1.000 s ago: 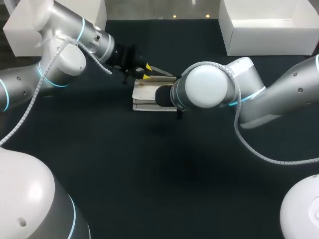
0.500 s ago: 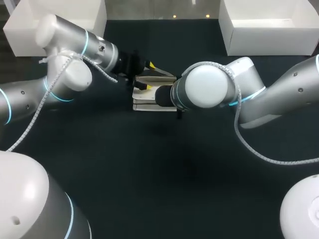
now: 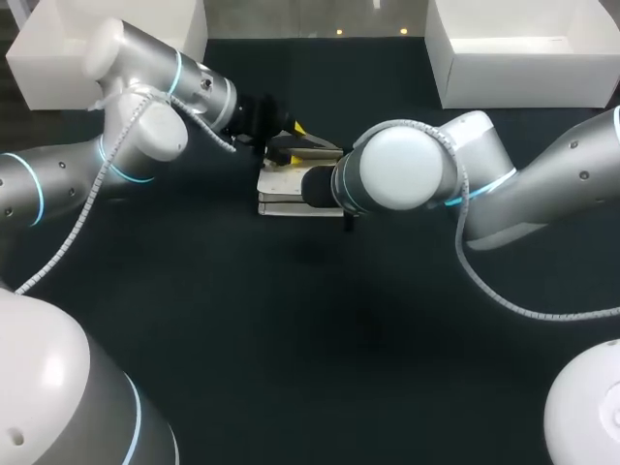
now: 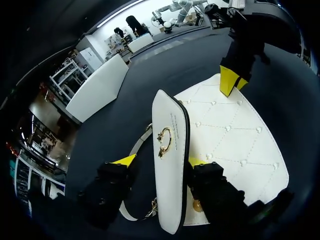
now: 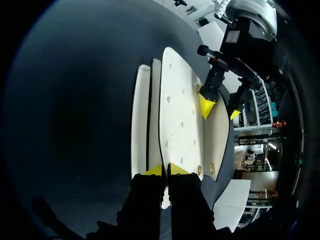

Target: Pick up the bag, open it, inspect its contents, close it, and place it on the opposite side

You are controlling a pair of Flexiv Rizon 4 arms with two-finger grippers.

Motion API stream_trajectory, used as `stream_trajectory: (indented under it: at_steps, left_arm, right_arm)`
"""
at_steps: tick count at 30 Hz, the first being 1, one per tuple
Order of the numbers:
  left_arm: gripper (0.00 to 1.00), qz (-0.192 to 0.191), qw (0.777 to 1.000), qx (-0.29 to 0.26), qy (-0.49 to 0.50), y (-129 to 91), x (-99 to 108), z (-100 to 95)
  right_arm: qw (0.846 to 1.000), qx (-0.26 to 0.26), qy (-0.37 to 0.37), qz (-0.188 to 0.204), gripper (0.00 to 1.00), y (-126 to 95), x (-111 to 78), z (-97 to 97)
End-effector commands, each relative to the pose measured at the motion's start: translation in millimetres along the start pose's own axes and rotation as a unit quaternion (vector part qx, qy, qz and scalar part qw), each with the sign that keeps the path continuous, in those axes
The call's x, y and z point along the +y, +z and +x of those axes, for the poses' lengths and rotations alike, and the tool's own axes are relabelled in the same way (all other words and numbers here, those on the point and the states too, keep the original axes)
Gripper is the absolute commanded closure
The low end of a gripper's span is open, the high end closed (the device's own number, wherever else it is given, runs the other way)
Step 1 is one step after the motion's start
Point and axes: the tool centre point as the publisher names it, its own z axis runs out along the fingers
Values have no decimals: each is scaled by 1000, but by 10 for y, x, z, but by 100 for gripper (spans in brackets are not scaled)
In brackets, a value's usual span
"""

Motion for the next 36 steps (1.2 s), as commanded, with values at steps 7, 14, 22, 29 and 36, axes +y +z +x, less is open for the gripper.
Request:
stream_trajectory:
  at_steps: [7, 14, 22, 29, 36]
  left_arm:
    - [70, -5, 1000, 10, -10, 96, 36, -81]
    - [100, -3, 1000, 19, -23, 134, 83, -94]
    - [100, 6, 999, 21, -32, 110, 91, -119]
    - [100, 15, 999, 15, -29, -21, -8, -140]
    - [100, 14, 999, 11, -33, -177, -111, -250]
  right_arm:
    - [1000, -3, 0, -1, 100, 1, -9, 19]
    - [1000, -3, 0, -1, 100, 1, -9, 19]
    - [1000, -3, 0, -1, 100, 1, -9, 19]
    - [1000, 3, -6, 1, 0, -121, 34, -47]
    - [1000, 13, -17, -4, 0, -466, 119, -175]
